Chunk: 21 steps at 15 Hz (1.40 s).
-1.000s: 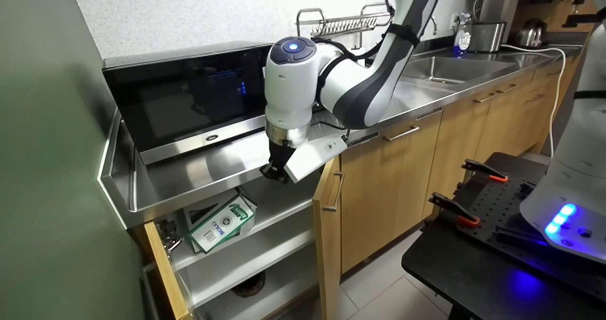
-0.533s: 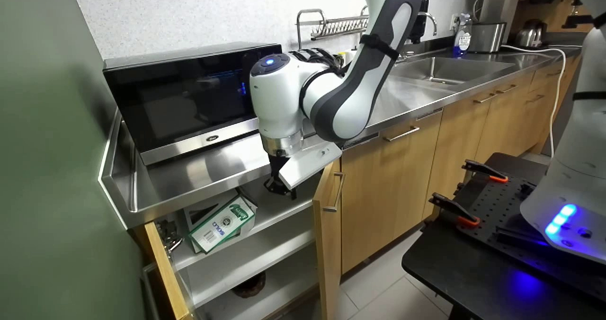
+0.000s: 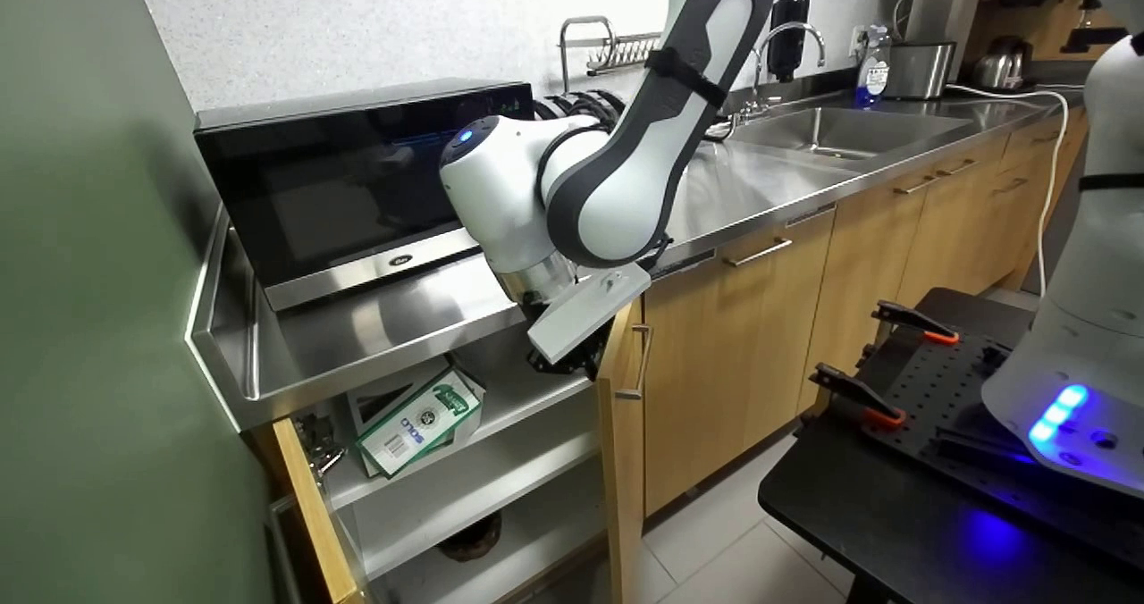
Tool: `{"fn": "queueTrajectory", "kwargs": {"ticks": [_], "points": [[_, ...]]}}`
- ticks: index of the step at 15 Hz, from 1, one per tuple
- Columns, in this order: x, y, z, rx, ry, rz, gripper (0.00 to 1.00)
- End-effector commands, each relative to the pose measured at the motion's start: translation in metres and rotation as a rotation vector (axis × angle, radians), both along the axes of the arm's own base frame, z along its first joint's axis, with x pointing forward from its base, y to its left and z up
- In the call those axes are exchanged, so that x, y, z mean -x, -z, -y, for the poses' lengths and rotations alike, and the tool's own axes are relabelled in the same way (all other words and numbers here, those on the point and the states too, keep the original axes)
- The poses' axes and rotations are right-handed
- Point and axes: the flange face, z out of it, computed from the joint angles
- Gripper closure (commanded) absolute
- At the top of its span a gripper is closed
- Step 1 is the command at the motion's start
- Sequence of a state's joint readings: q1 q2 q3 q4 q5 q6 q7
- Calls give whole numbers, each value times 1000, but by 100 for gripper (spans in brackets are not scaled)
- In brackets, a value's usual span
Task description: Open the second cupboard door from the left
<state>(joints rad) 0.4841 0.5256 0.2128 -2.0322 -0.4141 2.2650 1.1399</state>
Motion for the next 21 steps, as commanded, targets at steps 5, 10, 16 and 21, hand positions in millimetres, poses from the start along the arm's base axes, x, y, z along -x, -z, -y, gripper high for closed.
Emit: {"fn": "queueTrajectory", "kwargs": {"ticks": [5,10,16,21], "points": [[24,5,34,186,92,-153,100],[35,4,37,231,82,-172,100],[61,2,52,408,66,-279,100],[60,-11,43,430,95,-100,100]]}}
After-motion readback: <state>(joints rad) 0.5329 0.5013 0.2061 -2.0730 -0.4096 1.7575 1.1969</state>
